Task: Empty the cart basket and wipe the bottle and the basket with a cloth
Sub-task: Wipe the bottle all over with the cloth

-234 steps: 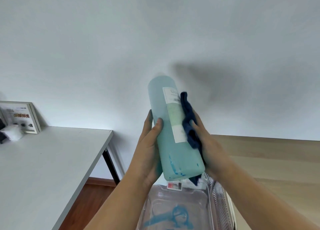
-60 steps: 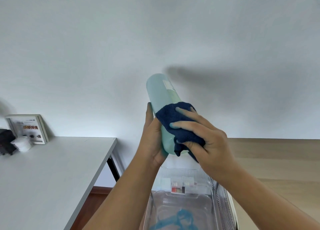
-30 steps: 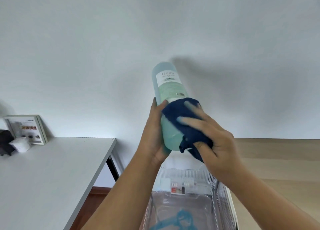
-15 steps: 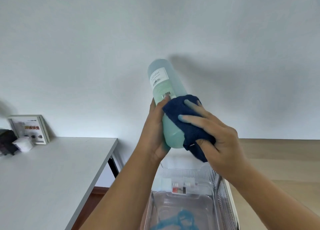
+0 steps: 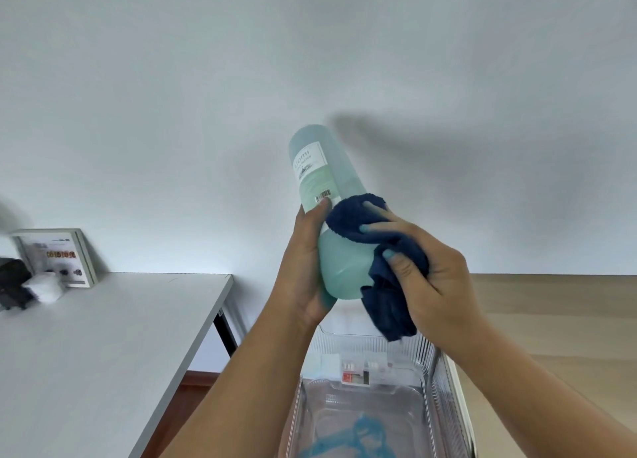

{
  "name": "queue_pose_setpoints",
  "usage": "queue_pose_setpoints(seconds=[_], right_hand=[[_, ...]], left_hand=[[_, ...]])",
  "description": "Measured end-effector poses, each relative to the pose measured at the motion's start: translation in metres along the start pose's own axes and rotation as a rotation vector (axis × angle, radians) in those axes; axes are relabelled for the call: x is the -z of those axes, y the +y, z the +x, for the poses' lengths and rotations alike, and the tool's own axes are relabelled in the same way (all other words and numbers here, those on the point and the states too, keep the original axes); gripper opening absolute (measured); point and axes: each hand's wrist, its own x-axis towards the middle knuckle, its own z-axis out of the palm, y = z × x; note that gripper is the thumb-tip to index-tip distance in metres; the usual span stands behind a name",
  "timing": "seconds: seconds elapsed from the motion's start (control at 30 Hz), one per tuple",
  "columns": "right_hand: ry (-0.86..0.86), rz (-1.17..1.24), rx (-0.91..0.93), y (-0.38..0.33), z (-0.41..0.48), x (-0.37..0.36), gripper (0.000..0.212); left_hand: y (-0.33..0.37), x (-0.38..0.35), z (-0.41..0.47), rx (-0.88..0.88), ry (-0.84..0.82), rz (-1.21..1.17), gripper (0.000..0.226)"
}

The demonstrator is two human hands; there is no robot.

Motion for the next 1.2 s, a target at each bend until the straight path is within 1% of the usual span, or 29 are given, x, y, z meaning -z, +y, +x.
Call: queue_pose_setpoints(seconds=[0.1, 0.17, 0.23, 0.3, 0.37, 0.43, 0.5, 0.6, 0.67, 0.73, 0.77, 0.8, 0.87, 0.9, 0.93, 1.0, 1.03, 1.07, 1.1, 1.17, 1.2], right_hand=[[0.101, 0.371, -0.279, 0.001, -0.001, -0.004, 0.025], [0.108, 0.572, -0.438, 0.006, 0.004, -0.002, 0.027], [0.102, 0.654, -0.550, 0.009, 0.013, -0.001, 0.028], [0.084, 0.647, -0.618, 0.010, 0.019, -0.002, 0.033], [0.062, 0.654, -0.613, 0.010, 0.017, -0.004, 0.042], [0.010, 0.638, -0.549, 0.010, 0.000, -0.007, 0.049], [-0.041, 0.588, -0.508, 0.010, -0.022, -0.010, 0.052], [-0.020, 0.612, -0.508, 0.009, -0.034, -0.013, 0.050], [-0.003, 0.617, -0.476, 0.009, -0.020, -0.012, 0.044], [0.021, 0.611, -0.455, 0.006, -0.001, -0.006, 0.042], [0.039, 0.599, -0.444, 0.005, 0.008, -0.002, 0.042], [0.059, 0.575, -0.421, 0.005, 0.013, 0.001, 0.043], [0.069, 0.511, -0.357, 0.006, 0.016, 0.004, 0.043], [0.061, 0.465, -0.328, 0.006, 0.015, 0.004, 0.043], [0.045, 0.397, -0.299, 0.007, 0.014, 0.003, 0.044], [-0.012, 0.231, -0.253, 0.013, 0.011, 0.000, 0.048], [-0.034, 0.178, -0.243, 0.014, 0.012, -0.001, 0.049], [-0.038, 0.177, -0.244, 0.014, 0.016, 0.000, 0.049], [-0.028, 0.230, -0.266, 0.013, 0.020, 0.002, 0.047], [-0.020, 0.416, -0.357, 0.014, 0.023, 0.005, 0.045], [-0.027, 0.505, -0.404, 0.015, 0.020, 0.005, 0.047]], left_hand=[[-0.003, 0.004, -0.001, 0.008, -0.019, -0.028, 0.074], [-0.005, 0.005, -0.001, -0.033, -0.010, -0.025, 0.072], [-0.006, 0.005, 0.000, -0.113, 0.019, 0.037, 0.067], [-0.006, 0.006, 0.002, -0.174, 0.035, 0.083, 0.063], [-0.007, 0.008, 0.003, -0.177, 0.039, 0.088, 0.063], [-0.007, 0.011, 0.003, -0.145, 0.019, 0.045, 0.069], [-0.005, 0.014, 0.002, -0.127, 0.015, 0.003, 0.073], [-0.008, 0.017, -0.002, -0.124, 0.022, 0.020, 0.072], [-0.013, 0.016, -0.006, -0.132, 0.006, 0.106, 0.063], [-0.016, 0.013, -0.010, -0.185, -0.004, 0.289, 0.049], [-0.016, 0.011, -0.011, -0.224, -0.018, 0.401, 0.046], [-0.016, 0.009, -0.011, -0.257, -0.027, 0.496, 0.049], [-0.014, 0.007, -0.008, -0.262, 0.005, 0.577, 0.066], [-0.015, 0.008, -0.007, -0.248, 0.018, 0.563, 0.071], [-0.016, 0.008, -0.007, -0.237, 0.006, 0.538, 0.070], [-0.020, 0.009, -0.011, -0.205, -0.041, 0.477, 0.061], [-0.023, 0.009, -0.015, -0.183, -0.060, 0.425, 0.057], [-0.026, 0.009, -0.018, -0.166, -0.079, 0.360, 0.054], [-0.029, 0.008, -0.021, -0.151, -0.095, 0.289, 0.054], [-0.034, 0.007, -0.022, -0.126, -0.091, 0.167, 0.058], [-0.034, 0.005, -0.021, -0.128, -0.078, 0.122, 0.060]])
